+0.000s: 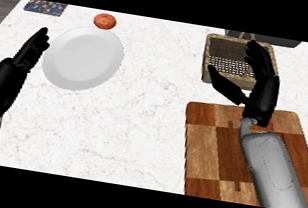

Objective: Pick the bell pepper from the cutting board and place it in the basket

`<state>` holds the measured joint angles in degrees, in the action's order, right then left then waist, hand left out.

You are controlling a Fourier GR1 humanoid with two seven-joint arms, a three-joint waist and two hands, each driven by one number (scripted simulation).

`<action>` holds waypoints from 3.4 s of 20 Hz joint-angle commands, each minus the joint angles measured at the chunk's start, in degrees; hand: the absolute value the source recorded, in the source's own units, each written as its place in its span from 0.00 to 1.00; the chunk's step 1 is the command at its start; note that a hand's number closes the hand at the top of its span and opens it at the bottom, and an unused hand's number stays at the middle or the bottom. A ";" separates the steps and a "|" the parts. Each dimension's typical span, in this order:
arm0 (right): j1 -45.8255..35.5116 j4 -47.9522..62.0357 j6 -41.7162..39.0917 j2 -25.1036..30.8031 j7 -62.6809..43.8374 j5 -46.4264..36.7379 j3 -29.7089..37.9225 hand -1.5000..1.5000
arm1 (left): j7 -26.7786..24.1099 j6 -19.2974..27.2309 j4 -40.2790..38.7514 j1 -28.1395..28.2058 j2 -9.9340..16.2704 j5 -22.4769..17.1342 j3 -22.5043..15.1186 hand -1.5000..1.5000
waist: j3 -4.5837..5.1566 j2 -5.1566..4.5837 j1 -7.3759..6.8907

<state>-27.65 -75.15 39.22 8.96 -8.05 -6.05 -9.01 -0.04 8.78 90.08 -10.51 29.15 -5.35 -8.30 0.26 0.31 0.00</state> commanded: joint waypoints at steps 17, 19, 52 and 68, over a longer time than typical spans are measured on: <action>-17.79 2.12 -62.25 28.60 -52.58 0.41 -11.48 0.00 | -2.32 -2.46 -2.55 0.82 0.69 -0.35 1.14 0.50 | 0.04 0.42 0.80; -19.38 0.11 -68.37 30.72 -57.05 5.22 -9.73 0.00 | -2.15 -1.30 -3.26 -0.34 -0.34 0.32 1.26 0.50 | -0.03 0.38 1.34; 6.71 -9.91 -64.04 34.72 -55.14 4.91 -12.00 0.00 | -4.49 -6.32 -4.70 0.00 -3.97 4.57 5.74 0.50 | -0.24 -0.25 0.23; 11.74 -6.65 -62.44 24.55 -48.15 -10.56 -7.62 0.00 | -3.09 -9.01 -5.89 -2.12 -8.87 8.41 8.40 0.50 | -0.25 -0.35 -0.03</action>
<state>-15.92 -83.68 -24.21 37.35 -54.32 -12.58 -16.92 -0.97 0.98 87.36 -11.99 21.30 2.59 -1.03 0.01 0.02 0.04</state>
